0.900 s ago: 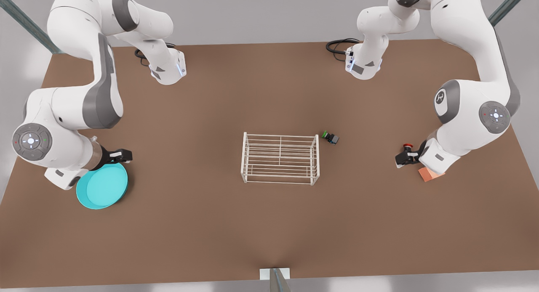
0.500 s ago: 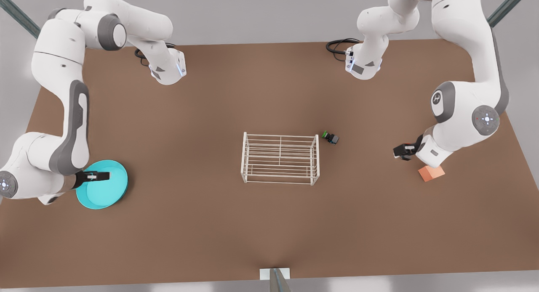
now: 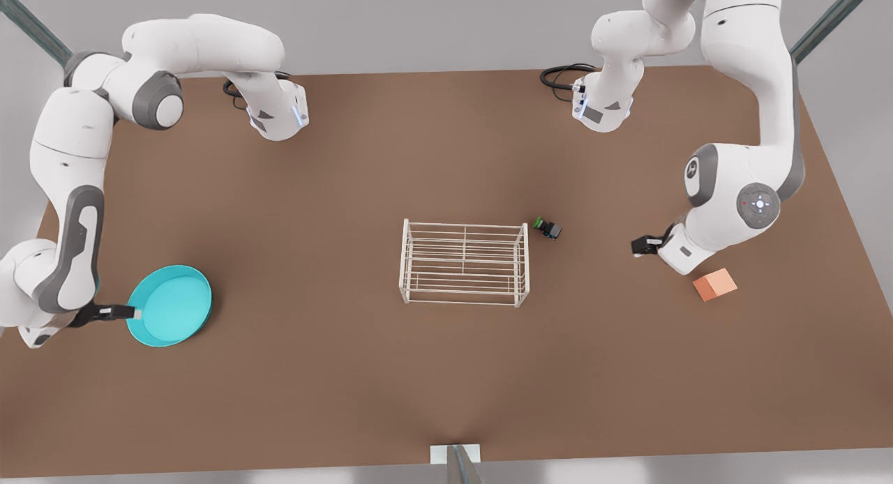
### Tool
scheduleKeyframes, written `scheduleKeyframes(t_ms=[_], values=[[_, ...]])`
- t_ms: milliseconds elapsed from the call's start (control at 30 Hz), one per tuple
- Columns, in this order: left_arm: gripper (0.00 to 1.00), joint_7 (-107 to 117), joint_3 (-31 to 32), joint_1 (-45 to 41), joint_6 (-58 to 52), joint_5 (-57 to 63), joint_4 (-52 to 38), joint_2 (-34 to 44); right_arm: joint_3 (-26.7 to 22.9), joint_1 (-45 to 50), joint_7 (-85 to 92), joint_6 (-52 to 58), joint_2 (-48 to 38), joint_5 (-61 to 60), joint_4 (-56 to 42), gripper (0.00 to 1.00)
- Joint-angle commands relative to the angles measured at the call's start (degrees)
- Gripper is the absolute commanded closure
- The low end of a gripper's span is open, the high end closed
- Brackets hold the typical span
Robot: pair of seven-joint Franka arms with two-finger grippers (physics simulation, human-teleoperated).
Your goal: Place the plate on the shelf with right arm and place the red button switch in the plate with left arm
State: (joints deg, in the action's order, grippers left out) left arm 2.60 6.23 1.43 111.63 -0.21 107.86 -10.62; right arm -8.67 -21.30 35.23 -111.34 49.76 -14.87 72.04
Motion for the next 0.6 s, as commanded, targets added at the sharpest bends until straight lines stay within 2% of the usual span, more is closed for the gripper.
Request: scheduleKeyframes(t_ms=[0, 100, 233, 333, 367, 533, 567], values=[[0.0, -4.0, 0.0, 0.0, 0.2, 2.7, 0.6, 0.3, 0.1, -0.9, 26.7, -4.6, 0.6, -0.9, -0.5, 0.0], [0.0, -7.5, -0.2, 1.8, 1.5, 2.7, 3.8, 1.8, 0.3, -1.5, 26.7, -4.2, 2.1, -5.6, 0.0, 0.0], [0.0, -9.0, -0.3, 2.9, 4.6, 2.7, 8.5, 3.7, 0.3, 0.6, 26.0, -6.3, 2.2, -2.4, 0.2, 0.0], [0.0, -11.1, -1.2, 3.3, 8.9, 2.8, 12.8, 5.7, 0.2, 0.4, 27.0, -9.2, 3.1, -2.2, 0.2, 0.37], [0.0, -11.6, -1.7, 3.4, 9.0, 2.8, 12.5, 5.6, 0.2, 0.2, 27.3, -9.5, 3.1, -2.2, 0.2, 0.41], [0.0, -11.7, -2.1, 5.0, 11.5, 3.9, 12.5, 3.8, 0.2, -0.1, 26.9, -9.4, 4.3, -2.6, 0.3, 0.41], [0.0, -11.7, -2.1, 5.2, 11.6, 3.9, 12.5, 3.1, 0.2, -0.1, 26.7, -9.3, 4.3, -2.7, 0.2, 0.52]])
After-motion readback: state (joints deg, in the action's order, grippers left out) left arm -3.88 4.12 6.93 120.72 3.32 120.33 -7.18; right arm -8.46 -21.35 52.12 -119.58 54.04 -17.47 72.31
